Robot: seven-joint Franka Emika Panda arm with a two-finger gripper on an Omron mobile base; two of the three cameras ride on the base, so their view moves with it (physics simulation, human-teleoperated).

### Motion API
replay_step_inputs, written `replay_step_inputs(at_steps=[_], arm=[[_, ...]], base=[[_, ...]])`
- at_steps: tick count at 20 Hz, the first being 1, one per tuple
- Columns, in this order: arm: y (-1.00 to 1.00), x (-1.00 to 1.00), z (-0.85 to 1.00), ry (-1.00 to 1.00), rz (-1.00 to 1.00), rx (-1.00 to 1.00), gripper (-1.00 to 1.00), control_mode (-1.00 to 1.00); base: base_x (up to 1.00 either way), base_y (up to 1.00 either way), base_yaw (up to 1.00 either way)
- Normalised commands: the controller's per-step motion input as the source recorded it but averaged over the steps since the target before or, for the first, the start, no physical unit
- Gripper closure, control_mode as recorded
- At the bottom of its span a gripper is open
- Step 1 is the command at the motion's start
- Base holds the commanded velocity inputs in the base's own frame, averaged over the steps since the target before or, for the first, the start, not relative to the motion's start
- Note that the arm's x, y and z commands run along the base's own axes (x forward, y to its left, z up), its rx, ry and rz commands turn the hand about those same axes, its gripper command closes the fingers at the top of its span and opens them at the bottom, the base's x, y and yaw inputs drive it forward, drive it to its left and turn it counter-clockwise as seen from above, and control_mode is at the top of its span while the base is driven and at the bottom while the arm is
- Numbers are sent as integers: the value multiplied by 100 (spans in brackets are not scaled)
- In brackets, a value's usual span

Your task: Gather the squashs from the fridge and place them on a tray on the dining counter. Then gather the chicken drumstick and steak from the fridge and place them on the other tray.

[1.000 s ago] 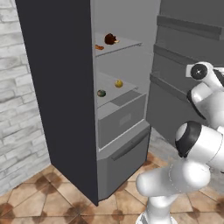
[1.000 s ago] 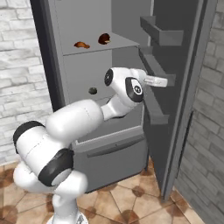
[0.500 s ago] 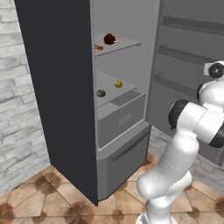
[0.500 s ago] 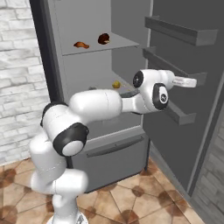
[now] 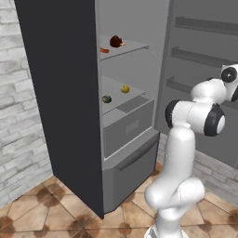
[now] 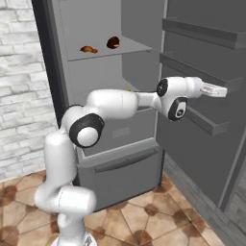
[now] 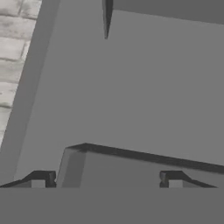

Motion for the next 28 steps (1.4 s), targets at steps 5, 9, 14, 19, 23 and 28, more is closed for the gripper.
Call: replay_step_inputs(at_steps=[5, 9, 14, 19, 23, 28], arm=[[-48, 43, 32, -1, 10, 0, -100, -100], [-45, 24, 27, -2, 12, 0, -100, -100], [-3, -43, 18, -12, 15, 0, -100, -100], [40, -56, 27, -6, 13, 0, -100, -100], [56, -55, 32, -1, 15, 0, -100, -100], [72, -50, 30, 0, 21, 0, -100, -100]], base=[[0, 0, 0], [0, 0, 0], [0, 0, 0], [0, 0, 0], [0, 0, 0], [0, 0, 0]])
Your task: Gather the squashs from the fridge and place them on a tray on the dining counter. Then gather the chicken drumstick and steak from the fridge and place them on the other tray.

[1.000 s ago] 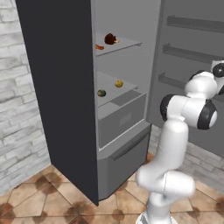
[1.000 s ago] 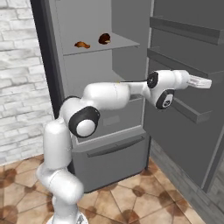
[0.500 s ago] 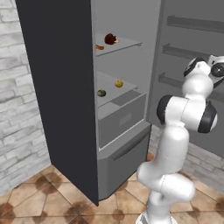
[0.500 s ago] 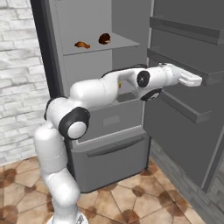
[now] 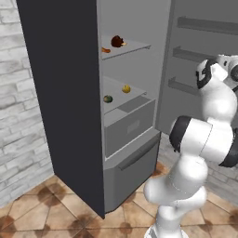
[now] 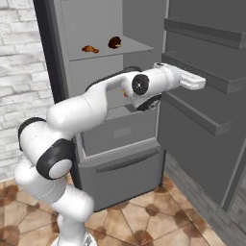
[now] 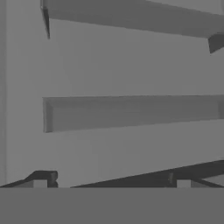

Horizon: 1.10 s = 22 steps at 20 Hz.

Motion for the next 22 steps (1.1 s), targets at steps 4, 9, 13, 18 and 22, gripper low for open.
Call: replay_step_inputs(at_steps=[4, 9, 13, 18, 22], arm=[[92, -54, 1, 0, 28, 0, -100, -100], [90, -16, 19, 6, 19, 6, -100, -100], [73, 2, 90, 28, 15, 8, -100, -100], [69, 10, 100, 38, 11, 3, -100, -100], [59, -11, 50, 27, 4, 3, -100, -100]], base=[[0, 0, 0], [0, 0, 0], [0, 0, 0], [0, 0, 0], [0, 0, 0]])
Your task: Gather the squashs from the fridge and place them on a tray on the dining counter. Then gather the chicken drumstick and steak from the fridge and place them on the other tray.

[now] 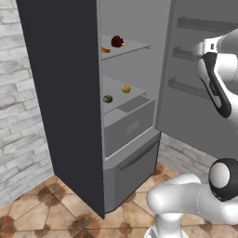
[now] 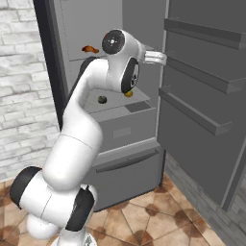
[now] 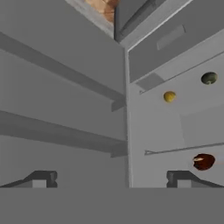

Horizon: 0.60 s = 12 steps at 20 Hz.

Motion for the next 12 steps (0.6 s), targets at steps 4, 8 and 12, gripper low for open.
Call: replay_step_inputs(at_steps=[4, 8, 12], arm=[[46, -46, -8, 10, 7, 3, -100, -100], [34, -65, -37, 1, 13, 0, -100, -100], [27, -77, -58, 0, 14, 0, -100, -100]], base=[[0, 0, 0], [0, 0, 0], [0, 0, 0]])
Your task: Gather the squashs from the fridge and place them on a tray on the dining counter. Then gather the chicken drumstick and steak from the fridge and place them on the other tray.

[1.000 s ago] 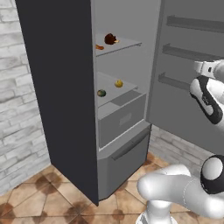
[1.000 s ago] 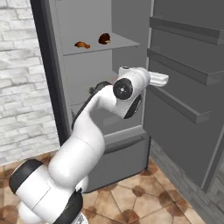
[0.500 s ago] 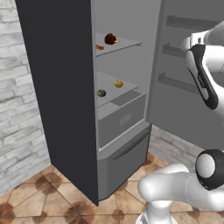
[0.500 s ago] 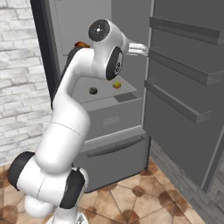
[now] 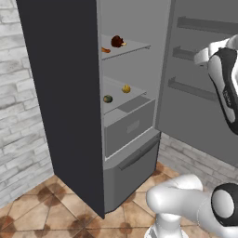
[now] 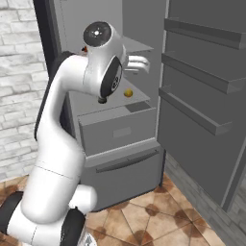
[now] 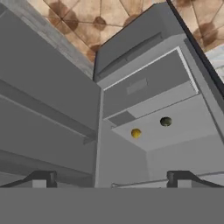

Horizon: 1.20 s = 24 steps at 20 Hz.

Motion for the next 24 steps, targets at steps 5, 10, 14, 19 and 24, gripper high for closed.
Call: replay_step_inputs(at_steps=[5, 10, 14, 19, 24], arm=[[24, -86, -57, 0, 10, 0, -100, -100], [42, -42, -40, 6, 4, -3, -100, -100], [8, -3, -13, 6, 1, -1, -100, -100], [0, 0, -2, 1, 0, 0, -100, -100], [0, 0, 0, 0, 0, 0, -100, 100]], base=[[0, 0, 0], [0, 0, 0], [0, 0, 0], [0, 0, 0], [45, -28, 9]])
